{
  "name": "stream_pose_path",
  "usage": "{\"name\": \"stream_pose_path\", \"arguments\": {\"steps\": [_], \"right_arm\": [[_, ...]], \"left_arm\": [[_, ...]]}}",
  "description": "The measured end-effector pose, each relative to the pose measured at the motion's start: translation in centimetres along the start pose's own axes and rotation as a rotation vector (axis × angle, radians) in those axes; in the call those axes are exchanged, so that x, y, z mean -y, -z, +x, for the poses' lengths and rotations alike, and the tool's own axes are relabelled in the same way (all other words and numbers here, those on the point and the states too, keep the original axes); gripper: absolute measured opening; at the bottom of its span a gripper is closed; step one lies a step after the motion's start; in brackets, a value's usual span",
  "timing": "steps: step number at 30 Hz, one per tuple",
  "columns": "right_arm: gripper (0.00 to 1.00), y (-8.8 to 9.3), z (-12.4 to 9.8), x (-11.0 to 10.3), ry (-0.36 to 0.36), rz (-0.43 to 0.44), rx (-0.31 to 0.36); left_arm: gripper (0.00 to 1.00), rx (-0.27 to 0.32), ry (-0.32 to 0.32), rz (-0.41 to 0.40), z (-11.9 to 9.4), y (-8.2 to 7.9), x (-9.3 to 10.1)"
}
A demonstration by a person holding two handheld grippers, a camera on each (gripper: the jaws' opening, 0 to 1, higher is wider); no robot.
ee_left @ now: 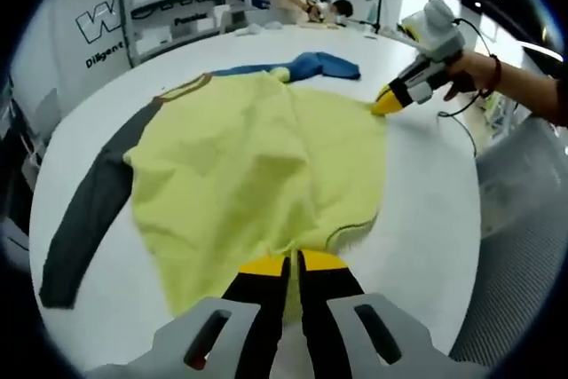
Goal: Fold the garment on the visible template until the final outline fits inside the template.
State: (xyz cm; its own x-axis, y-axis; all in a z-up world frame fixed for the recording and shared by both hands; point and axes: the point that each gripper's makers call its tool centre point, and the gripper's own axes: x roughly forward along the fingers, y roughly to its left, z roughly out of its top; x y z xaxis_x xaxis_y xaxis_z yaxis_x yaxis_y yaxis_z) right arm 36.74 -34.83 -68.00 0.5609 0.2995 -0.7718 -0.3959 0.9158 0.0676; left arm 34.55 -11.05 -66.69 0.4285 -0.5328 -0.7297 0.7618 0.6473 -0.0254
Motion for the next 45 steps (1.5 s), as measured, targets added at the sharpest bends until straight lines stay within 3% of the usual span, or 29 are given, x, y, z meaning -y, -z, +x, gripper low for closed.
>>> {"name": "stream_pose_path", "arguments": {"steps": [1, 3, 8, 15, 21, 27, 33, 37, 41, 45], "right_arm": [[0.00, 0.0, 0.0, 0.0, 0.003, -0.002, 0.001], [0.00, 0.0, 0.0, 0.0, 0.006, -0.007, 0.000], [0.00, 0.0, 0.0, 0.0, 0.007, -0.006, 0.000], [0.00, 0.2, -0.1, -0.1, 0.003, -0.005, 0.000], [0.00, 0.2, -0.2, -0.2, -0.001, -0.007, 0.001], [0.00, 0.2, -0.2, -0.2, -0.008, 0.004, 0.000], [0.00, 0.2, -0.2, -0.2, -0.011, 0.002, -0.002], [0.00, 0.2, -0.2, -0.2, -0.009, -0.004, -0.006], [0.00, 0.2, -0.2, -0.1, -0.005, -0.003, -0.006], [0.00, 0.3, -0.3, -0.2, -0.010, -0.006, -0.013]], "left_arm": [[0.16, 0.042, -0.017, -0.017, -0.6, -0.7, -0.4], [0.25, 0.069, -0.030, -0.036, -1.6, -0.9, -1.0], [0.36, 0.100, -0.054, -0.074, -3.8, -0.3, -1.9], [0.50, 0.070, -0.110, -0.125, -4.7, 2.1, -3.2], [0.54, 0.078, -0.109, -0.109, -4.6, 2.9, -4.5], [0.48, 0.106, -0.029, -0.087, -3.7, 2.8, -4.9], [0.38, 0.089, 0.054, -0.079, -3.0, 3.5, -4.2], [0.30, 0.098, 0.057, -0.076, -2.8, 3.3, -4.2], [0.10, 0.106, 0.054, -0.077, -2.7, 2.8, -4.1], [0.06, 0.113, 0.053, -0.093, -3.0, 2.4, -4.0]]}}
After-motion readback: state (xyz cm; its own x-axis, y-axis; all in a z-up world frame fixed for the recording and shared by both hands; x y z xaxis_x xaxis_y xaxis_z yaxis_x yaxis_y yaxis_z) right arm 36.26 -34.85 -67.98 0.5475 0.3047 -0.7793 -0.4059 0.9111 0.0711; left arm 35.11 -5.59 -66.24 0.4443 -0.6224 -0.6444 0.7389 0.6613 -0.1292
